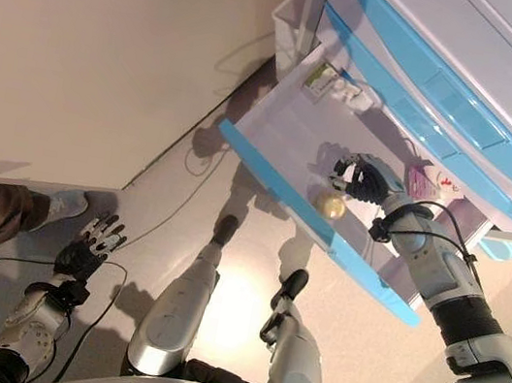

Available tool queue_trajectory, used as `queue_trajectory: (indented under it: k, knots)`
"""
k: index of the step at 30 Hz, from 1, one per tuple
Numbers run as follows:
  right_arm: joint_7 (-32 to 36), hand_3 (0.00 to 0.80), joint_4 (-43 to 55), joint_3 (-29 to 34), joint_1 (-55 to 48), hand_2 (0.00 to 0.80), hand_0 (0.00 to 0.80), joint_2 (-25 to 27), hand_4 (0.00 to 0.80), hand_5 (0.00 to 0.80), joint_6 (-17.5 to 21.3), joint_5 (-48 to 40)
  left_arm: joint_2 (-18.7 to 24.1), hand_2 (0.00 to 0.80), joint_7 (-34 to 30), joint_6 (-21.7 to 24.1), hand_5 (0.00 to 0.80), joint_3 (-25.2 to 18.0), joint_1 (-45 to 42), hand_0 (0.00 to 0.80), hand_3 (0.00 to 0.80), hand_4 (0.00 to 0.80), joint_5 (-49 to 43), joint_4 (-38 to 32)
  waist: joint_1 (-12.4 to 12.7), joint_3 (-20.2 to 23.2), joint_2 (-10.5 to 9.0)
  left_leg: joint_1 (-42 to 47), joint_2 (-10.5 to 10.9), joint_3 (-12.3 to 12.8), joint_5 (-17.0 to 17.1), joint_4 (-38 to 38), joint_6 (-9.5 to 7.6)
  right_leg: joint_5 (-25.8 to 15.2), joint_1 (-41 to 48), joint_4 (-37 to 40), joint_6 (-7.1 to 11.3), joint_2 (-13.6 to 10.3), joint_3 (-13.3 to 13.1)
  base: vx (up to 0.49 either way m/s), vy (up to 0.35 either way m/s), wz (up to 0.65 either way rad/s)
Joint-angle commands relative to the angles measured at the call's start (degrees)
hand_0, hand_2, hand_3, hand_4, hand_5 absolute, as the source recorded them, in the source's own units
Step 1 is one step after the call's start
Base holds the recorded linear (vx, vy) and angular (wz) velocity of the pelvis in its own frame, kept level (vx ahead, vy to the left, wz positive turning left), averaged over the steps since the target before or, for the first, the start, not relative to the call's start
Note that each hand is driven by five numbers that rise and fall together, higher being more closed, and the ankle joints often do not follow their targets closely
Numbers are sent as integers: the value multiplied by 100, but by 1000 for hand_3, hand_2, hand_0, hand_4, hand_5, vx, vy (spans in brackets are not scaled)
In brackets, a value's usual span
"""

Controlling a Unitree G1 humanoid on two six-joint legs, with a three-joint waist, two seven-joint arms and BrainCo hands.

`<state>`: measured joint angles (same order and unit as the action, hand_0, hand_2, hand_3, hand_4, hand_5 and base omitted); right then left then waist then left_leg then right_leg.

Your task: Open the drawer and pick up the medicine

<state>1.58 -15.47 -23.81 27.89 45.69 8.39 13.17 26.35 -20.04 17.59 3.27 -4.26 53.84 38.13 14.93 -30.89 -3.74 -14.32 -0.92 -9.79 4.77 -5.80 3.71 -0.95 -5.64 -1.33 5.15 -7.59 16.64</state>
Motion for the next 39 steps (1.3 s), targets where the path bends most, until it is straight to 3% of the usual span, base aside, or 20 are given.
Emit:
queue_trajectory:
  k: [1,14,15,16,27,39]
  knots:
    - [-117,800,196,-336,265,800,800,171,800,800,225,63,230,0,-1,51,0,72,-398,0,0,0,-212,-405,-55,110,59,-252,257,172,-617,-579,-170,-112,-436,-556,110,-55,-99,0,0,0]
    - [-213,800,257,-283,189,800,800,179,800,800,271,89,249,0,-7,38,0,53,-409,0,0,0,-223,-465,-66,110,56,-178,245,186,-600,-507,-178,-124,-375,-515,123,-43,-117,0,0,0]
    - [-239,562,249,-278,188,562,562,186,562,562,275,91,250,0,-13,39,0,48,-410,0,0,0,-226,-465,-66,110,54,-174,246,186,-598,-503,-179,-129,-372,-509,126,-43,-118,0,0,0]
    - [-320,0,261,-264,185,0,0,215,0,0,268,122,257,0,-31,43,0,48,-423,0,0,0,-209,-476,-69,110,55,-165,240,193,-602,-496,-178,-128,-363,-502,131,-42,-119,0,0,0]
    - [-632,0,1055,264,-128,0,0,452,0,0,406,328,232,0,25,100,0,-27,-539,0,0,0,-213,-466,-177,160,-9,-38,185,252,-631,-421,-178,-150,-265,-441,166,-9,-182,0,0,0]
    - [-247,0,2176,779,-316,0,0,1322,0,0,443,1348,328,0,38,58,0,-251,-723,0,0,0,-241,-531,-269,296,-164,78,83,361,-654,-329,-198,-155,-186,-368,209,73,-281,3,-12,-4]
